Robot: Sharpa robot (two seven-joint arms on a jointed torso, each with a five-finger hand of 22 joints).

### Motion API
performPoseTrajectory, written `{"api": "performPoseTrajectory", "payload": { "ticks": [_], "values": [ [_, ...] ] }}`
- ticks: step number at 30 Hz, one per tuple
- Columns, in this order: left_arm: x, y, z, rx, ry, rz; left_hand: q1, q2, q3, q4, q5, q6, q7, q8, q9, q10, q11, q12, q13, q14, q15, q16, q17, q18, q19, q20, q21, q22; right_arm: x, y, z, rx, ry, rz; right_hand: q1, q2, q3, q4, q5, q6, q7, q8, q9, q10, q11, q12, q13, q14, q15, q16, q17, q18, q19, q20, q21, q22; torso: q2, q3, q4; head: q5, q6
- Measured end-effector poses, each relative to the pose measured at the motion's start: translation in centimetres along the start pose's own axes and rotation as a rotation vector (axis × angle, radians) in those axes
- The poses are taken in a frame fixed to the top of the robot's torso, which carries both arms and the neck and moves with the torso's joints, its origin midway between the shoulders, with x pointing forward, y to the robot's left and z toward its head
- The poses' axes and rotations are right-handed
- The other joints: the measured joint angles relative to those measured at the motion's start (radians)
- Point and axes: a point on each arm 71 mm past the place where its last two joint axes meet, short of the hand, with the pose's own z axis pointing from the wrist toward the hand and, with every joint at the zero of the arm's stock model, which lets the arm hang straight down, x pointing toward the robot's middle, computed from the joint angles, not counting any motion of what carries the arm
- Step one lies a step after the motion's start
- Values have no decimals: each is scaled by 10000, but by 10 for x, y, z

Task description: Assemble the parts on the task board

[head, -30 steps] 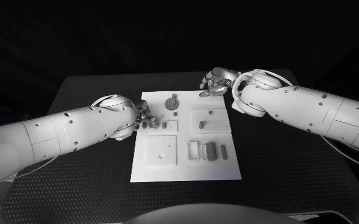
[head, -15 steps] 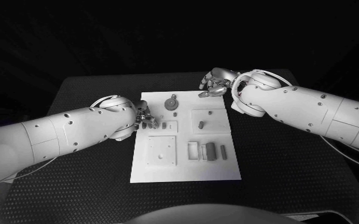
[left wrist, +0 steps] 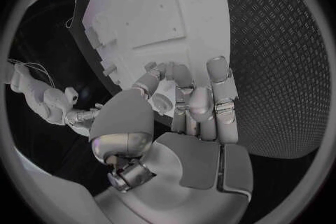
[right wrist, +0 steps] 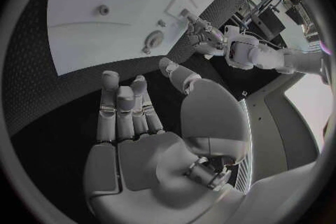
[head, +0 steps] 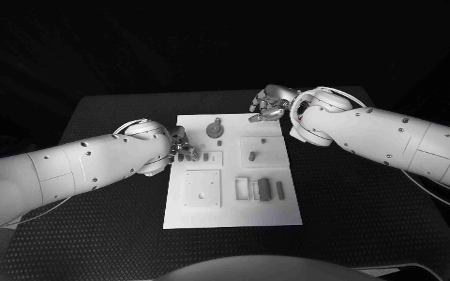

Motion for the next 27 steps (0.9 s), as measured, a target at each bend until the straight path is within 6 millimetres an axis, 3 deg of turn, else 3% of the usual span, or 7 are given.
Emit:
{"api": "performPoseTrajectory", "payload": {
  "ticks": [27],
  "values": [
    [0,0,1,-7,27,-18,17,-17,117,77,2,-21,16,19,-3,-1,0,0,0,1,-38,0,-10,0,22,-22,-6,-4,0,0,0,-9,11,13,0,0,0,0,0,42,-8,0,-6,0,0,0,-6,0,0,0,1,0,0,0,0,0,0,-3,1,-7,-16]
  ]
}}
